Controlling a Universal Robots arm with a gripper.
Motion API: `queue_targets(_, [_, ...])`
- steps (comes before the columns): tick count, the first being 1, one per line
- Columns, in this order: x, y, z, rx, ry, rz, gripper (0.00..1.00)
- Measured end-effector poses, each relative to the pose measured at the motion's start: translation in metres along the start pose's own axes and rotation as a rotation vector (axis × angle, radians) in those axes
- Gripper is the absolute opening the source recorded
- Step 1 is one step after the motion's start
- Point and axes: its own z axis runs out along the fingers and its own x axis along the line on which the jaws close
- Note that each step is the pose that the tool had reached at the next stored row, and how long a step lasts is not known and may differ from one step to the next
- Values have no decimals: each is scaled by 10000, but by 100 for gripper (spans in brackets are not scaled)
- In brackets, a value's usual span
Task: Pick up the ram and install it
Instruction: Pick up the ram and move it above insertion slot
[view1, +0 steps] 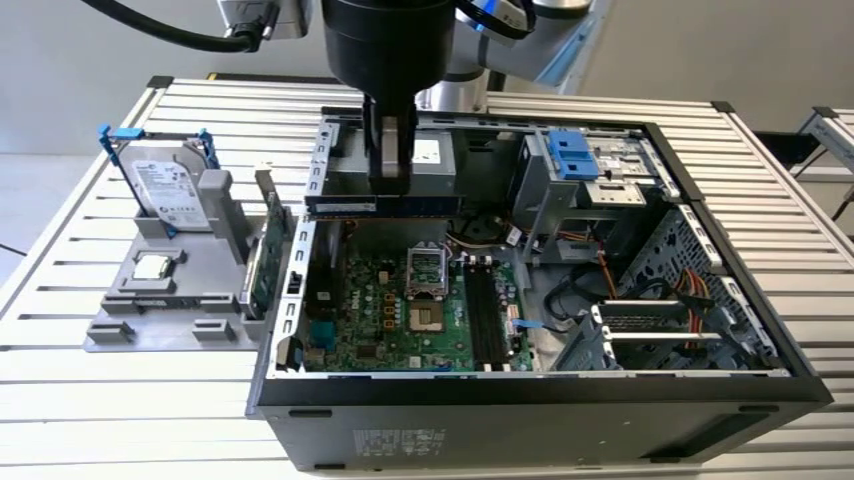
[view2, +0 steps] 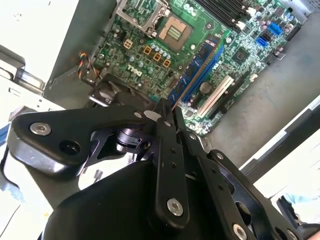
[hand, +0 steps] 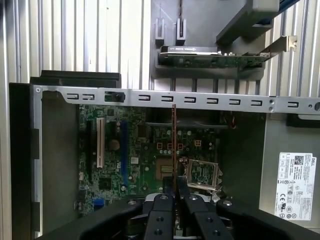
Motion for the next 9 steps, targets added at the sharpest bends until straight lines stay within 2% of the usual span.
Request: queue_targets(9, [2, -111, 1, 1, 0, 26, 0])
